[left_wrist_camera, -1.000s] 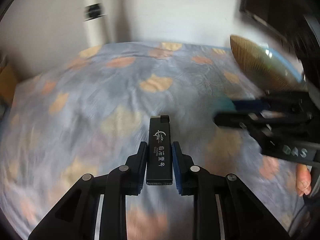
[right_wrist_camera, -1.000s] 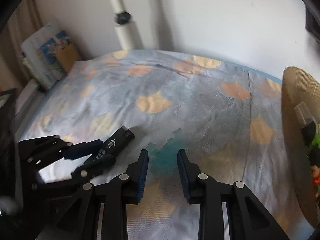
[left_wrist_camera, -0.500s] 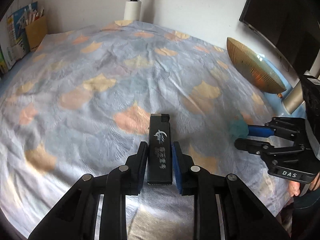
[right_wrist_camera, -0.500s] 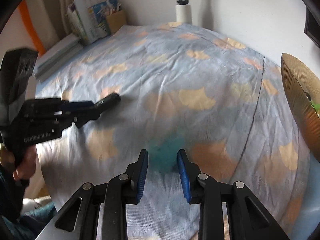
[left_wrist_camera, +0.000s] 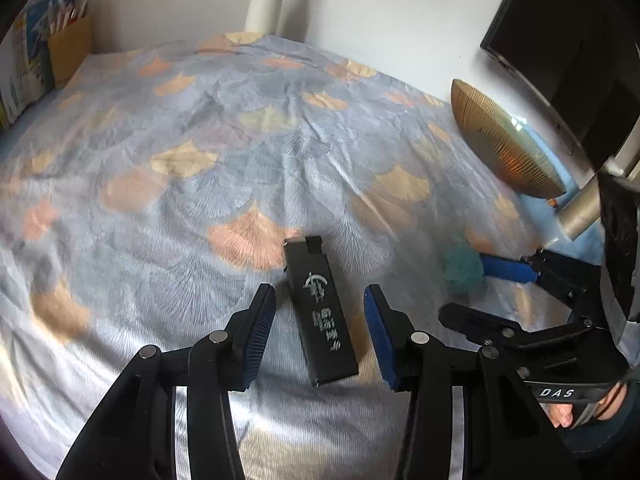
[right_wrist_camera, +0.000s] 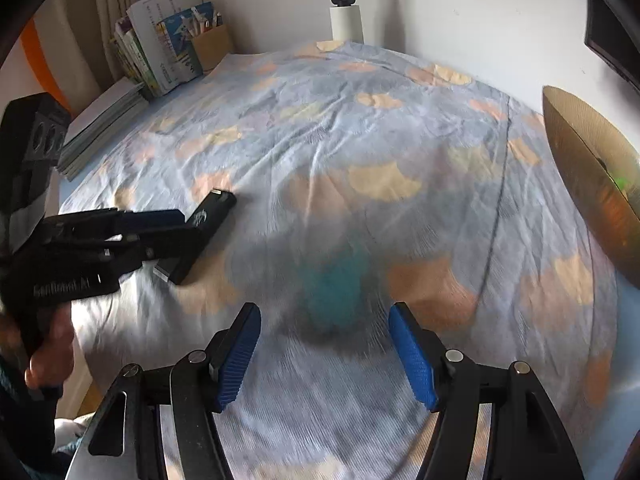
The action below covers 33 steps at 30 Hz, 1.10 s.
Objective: Organize rigid objects
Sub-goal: 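Close the right tool on the translucent teal figure, then carry the USB stick and teal figure to the brown bowl and release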
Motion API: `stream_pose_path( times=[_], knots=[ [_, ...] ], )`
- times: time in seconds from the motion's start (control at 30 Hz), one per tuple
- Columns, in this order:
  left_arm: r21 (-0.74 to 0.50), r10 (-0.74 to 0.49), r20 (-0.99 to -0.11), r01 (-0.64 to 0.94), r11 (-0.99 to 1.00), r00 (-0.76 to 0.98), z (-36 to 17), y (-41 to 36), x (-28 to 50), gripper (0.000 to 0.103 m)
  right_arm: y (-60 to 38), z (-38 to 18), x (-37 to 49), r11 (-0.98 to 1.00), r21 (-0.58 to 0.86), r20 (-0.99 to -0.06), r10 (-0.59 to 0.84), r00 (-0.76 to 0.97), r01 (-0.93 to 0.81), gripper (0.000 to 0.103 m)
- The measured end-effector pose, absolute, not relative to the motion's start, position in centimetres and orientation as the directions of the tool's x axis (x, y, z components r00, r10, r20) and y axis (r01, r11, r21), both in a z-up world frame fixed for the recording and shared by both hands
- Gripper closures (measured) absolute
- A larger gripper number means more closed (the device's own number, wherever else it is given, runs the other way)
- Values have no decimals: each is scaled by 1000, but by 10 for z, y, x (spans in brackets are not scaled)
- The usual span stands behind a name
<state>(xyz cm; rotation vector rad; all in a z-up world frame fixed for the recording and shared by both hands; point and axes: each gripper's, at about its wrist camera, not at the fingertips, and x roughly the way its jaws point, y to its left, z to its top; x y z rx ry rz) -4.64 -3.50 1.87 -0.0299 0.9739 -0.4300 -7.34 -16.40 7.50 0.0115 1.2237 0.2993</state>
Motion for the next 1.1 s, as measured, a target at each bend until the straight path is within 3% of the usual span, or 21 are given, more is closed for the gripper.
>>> stream_pose_path(
  times=[0.13,0.23,0.3,0.33,0.7,0.9,1.1],
  knots=[
    [-157,-334,-788,356,921,517,16,-46,-46,60,-156,72,-66,968,120,-924,190,332,-221,40],
    [-169,-345,-779,354,920,524,16,-43,-47,62,-157,73,-67,970,110,-916,184,357,-217,60],
    [-161,-327,-778,334,929,536,16,-42,-47,72,-159,74,-67,971,104,-911,181,370,-217,67],
    [-146,-311,-779,325,935,545,16,-42,-48,79,-160,74,-68,970,109,-907,186,377,-217,67],
    [-131,-312,-728,323,937,610,39,-51,-52,82,-163,92,-78,968,67,-886,169,432,-242,68],
    [-103,-348,-620,367,925,703,100,-76,-46,82,-201,135,-78,977,-6,-840,110,532,-211,68],
    [-101,-454,-511,473,875,730,164,-136,-24,82,-270,204,-68,989,-122,-757,-37,653,-84,68]
  ],
)
